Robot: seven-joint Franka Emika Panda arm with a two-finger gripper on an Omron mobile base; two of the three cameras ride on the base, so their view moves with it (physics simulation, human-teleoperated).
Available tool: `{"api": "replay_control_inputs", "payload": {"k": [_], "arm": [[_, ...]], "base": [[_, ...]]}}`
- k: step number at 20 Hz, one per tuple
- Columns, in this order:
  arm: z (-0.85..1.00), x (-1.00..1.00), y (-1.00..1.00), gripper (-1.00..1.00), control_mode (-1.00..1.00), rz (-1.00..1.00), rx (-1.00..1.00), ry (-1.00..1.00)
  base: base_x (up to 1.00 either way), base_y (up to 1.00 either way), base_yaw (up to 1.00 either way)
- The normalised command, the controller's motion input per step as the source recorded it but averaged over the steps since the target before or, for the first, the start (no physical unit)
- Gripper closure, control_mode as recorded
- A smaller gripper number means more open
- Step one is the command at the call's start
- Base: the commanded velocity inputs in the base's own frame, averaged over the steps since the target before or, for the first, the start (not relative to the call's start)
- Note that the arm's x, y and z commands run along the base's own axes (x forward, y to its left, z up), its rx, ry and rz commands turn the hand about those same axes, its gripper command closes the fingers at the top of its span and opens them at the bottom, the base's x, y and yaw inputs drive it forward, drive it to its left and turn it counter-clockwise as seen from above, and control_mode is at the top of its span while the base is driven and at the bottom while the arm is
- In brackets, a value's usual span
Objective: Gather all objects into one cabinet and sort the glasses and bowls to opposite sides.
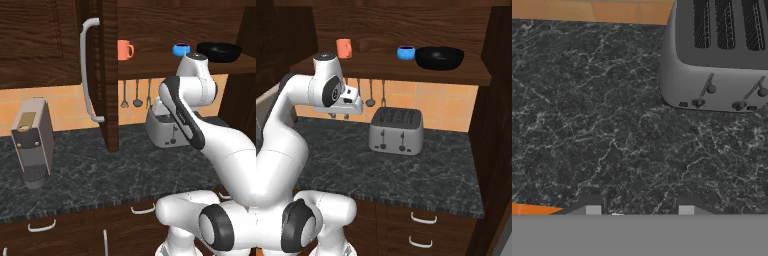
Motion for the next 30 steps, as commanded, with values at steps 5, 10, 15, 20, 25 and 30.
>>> {"api": "replay_control_inputs", "payload": {"k": [5,10,15,20,25,30], "arm": [[0.01,-0.48,-0.02,-1.0,-1.0,0.0,0.0,-0.05],[0.36,-0.58,0.0,-1.0,-1.0,-0.07,0.0,-0.04],[0.33,-0.92,-0.08,-1.0,-1.0,-0.09,0.0,-0.05],[0.24,-0.92,-0.18,-1.0,-1.0,-0.01,0.0,-0.09],[0.15,-0.82,-0.08,-1.0,-1.0,0.0,0.0,-0.07],[0.17,-0.29,0.11,-1.0,-1.0,0.0,0.0,-0.04]], "base": [[0.0,0.0,0.0],[0.0,0.0,0.0],[0.0,0.0,0.0],[0.0,0.0,0.0],[0.0,0.0,0.0],[0.0,0.0,0.0]]}}
